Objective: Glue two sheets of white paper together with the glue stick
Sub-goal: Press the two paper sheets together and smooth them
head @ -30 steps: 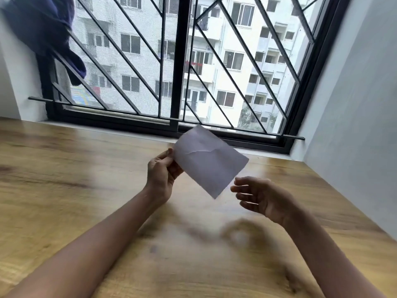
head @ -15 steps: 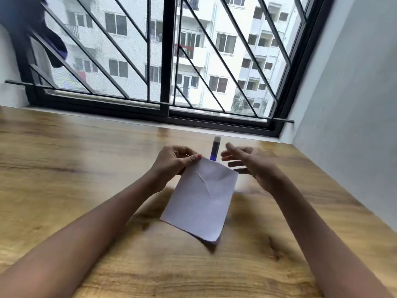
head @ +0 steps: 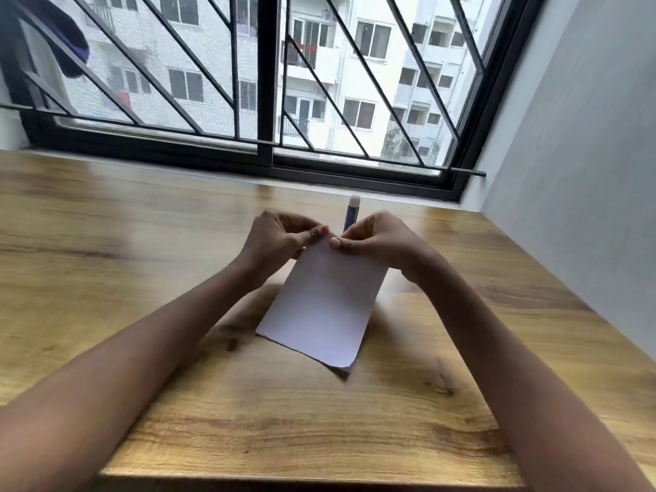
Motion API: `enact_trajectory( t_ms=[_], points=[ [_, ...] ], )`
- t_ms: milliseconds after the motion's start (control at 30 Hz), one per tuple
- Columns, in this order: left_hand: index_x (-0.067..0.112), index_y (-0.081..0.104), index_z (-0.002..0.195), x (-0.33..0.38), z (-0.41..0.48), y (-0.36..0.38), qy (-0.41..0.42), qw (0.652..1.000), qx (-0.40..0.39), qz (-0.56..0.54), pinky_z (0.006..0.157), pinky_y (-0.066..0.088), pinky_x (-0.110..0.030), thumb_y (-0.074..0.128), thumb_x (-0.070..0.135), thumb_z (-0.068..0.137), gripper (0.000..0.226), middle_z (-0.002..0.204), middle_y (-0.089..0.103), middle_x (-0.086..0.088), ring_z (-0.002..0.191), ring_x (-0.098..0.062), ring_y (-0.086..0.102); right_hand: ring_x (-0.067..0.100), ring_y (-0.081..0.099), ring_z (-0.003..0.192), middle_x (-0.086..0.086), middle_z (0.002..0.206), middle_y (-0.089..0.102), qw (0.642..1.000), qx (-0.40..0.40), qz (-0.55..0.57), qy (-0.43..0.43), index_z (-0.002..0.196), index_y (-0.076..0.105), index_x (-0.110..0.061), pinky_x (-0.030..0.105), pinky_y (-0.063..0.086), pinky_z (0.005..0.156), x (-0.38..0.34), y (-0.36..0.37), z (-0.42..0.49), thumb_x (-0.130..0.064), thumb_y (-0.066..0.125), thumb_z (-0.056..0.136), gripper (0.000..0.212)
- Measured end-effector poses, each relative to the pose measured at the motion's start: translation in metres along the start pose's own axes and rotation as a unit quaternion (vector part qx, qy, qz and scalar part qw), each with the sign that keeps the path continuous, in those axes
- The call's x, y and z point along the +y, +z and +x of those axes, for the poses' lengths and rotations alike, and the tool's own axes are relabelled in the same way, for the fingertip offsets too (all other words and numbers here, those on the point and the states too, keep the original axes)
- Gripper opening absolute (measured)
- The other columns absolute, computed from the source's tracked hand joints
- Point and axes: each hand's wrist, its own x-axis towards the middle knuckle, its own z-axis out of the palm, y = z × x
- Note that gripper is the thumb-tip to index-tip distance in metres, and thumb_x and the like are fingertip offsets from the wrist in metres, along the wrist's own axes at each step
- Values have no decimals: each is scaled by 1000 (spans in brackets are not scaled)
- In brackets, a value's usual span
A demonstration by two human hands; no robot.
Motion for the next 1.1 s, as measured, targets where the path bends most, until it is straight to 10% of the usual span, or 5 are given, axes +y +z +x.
enact_trajectory(
  t_ms=[467, 733, 933, 1100],
  points=[
    [23, 75, 65, -1, 7, -14, -36, 991, 110, -64, 64, 44, -32, 74, 18, 76, 12, 60, 69, 8, 68, -18, 55, 5, 62, 57, -2, 60, 69, 994, -6, 102, 44, 73, 73, -16, 20, 50, 64, 18, -28, -8, -24, 72, 79, 10],
    [17, 72, 71, 0, 3, -3, -66, 972, 188, -124, 59, 49, -25, 73, 18, 77, 7, 66, 68, 0, 60, -13, 58, 12, 67, 59, 0, 68, 71, 902, 38, 410, 128, 88, 68, -10, 21, 55, 56, 21, 1, -5, -19, 59, 90, 13],
    [12, 64, 69, 14, -1, -5, -137, 976, 28, -166, 51, 48, -22, 47, 23, 87, 27, 60, 65, 0, 50, -17, 60, 17, 59, 69, 9, 79, 68, 946, 174, 272, 36, 83, 69, -8, 30, 49, 65, 21, -8, 8, -19, 68, 85, 12],
    [13, 70, 81, 16, -1, -9, -204, 972, -82, -82, 48, 45, -19, 47, 46, 87, 40, 72, 70, 0, 53, -12, 60, 6, 55, 65, 0, 69, 65, 995, 43, 84, -44, 86, 69, -18, 19, 41, 63, 12, -4, 4, -22, 71, 82, 6]
  ],
)
